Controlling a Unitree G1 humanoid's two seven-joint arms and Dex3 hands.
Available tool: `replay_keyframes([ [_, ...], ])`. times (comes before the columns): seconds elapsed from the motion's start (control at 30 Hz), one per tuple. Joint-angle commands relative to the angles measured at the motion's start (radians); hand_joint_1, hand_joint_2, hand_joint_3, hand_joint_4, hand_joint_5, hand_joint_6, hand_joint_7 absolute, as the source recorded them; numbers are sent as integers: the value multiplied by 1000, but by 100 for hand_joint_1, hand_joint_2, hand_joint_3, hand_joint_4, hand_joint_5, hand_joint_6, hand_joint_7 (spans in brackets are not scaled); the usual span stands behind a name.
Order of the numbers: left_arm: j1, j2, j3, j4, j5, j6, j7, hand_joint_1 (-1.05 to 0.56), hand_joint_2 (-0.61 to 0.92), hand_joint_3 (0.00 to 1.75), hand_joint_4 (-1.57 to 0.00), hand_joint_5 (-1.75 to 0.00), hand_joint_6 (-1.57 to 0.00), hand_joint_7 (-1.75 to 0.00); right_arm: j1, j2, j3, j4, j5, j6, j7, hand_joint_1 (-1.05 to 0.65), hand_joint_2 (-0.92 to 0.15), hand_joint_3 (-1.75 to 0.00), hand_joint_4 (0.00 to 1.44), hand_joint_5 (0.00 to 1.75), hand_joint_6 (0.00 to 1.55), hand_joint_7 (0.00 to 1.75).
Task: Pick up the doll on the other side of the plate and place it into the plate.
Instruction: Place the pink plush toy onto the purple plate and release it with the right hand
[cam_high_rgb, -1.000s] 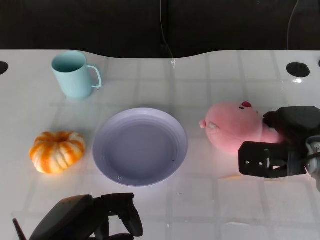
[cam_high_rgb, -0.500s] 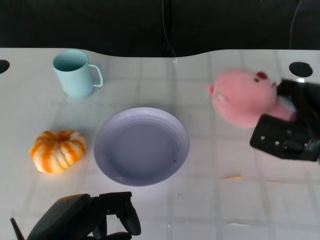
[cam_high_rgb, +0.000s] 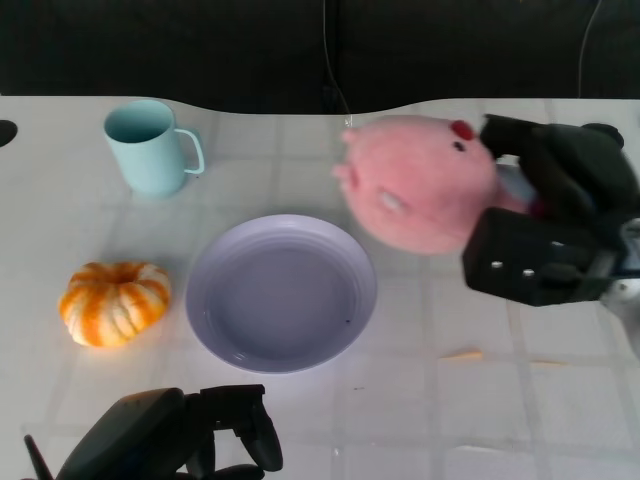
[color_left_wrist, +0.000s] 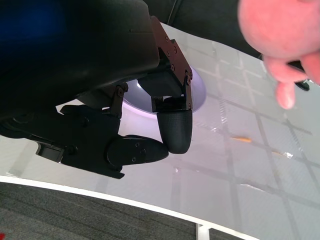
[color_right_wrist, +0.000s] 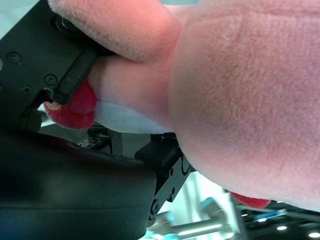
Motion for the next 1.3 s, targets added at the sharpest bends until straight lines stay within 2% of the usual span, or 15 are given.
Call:
replay_keyframes([
  [0.03,-7,4,-3,15,7,-8,14,-28,85,46,-64,-163,-67,-124,-69,41,10,-3,8,-18,10,-25,-45,-111,91,175,71,171],
  [0.13,0,2,-8,15,17,-10,20,-29,85,46,-64,-164,-67,-124,-113,106,44,21,-5,-16,22,-26,-45,-112,88,175,74,159],
  [0.2,5,-3,-10,13,13,-9,22,-30,86,46,-64,-165,-67,-124,-141,146,70,47,-17,-9,29,-26,-47,-103,86,175,75,154],
  [0.4,18,-14,-20,7,12,-6,29,-30,85,45,-64,-164,-66,-126,-222,245,140,204,-42,-53,-1,-28,-56,-85,89,175,67,173],
  [0.57,31,-20,-30,-8,26,-13,42,-29,85,45,-65,-164,-66,-128,-273,306,184,302,-65,-70,-3,-27,-58,-82,87,175,64,174],
  [0.83,36,-28,-47,-12,47,-12,56,-29,85,48,-65,-163,-66,-130,-300,372,224,436,-88,-75,-25,-24,-62,-68,85,175,75,142],
  [0.87,37,-29,-48,-15,48,-10,55,-29,85,49,-65,-163,-66,-130,-296,373,223,436,-84,-74,-18,-25,-65,-59,85,170,78,124],
  [0.9,37,-29,-49,-17,50,-9,54,-29,85,50,-65,-162,-66,-130,-292,373,218,434,-74,-71,1,-26,-75,-40,84,159,82,91],
  [0.97,37,-31,-51,-24,56,-5,53,-28,84,52,-66,-161,-66,-130,-286,368,213,425,-59,-66,37,-27,-87,-18,83,144,86,46],
  [1.0,37,-31,-52,-27,60,-1,51,-28,83,54,-66,-161,-66,-130,-285,365,212,420,-54,-64,56,-30,-90,-13,74,126,82,25],
  [1.07,38,-31,-53,-34,64,7,48,-29,82,56,-66,-160,-66,-130,-288,349,222,393,-53,-39,131,-36,-92,-13,59,92,69,8],
  [1.1,38,-31,-53,-34,65,9,47,-28,82,57,-67,-160,-66,-130,-290,339,230,373,-60,-24,169,-48,-92,-17,44,62,51,3],
  [1.13,38,-31,-53,-35,66,9,47,-28,81,58,-67,-161,-66,-130,-289,331,235,355,-66,-11,198,-55,-92,-19,39,46,42,2],
  [1.2,37,-30,-52,-36,67,10,45,-28,80,59,-67,-161,-66,-131,-283,315,248,312,-86,13,234,-67,-92,-20,31,29,29,0],
  [1.3,34,-29,-51,-39,63,16,39,-28,79,61,-66,-161,-66,-131,-268,292,255,241,-102,49,292,-82,-92,-23,19,19,16,0],
])
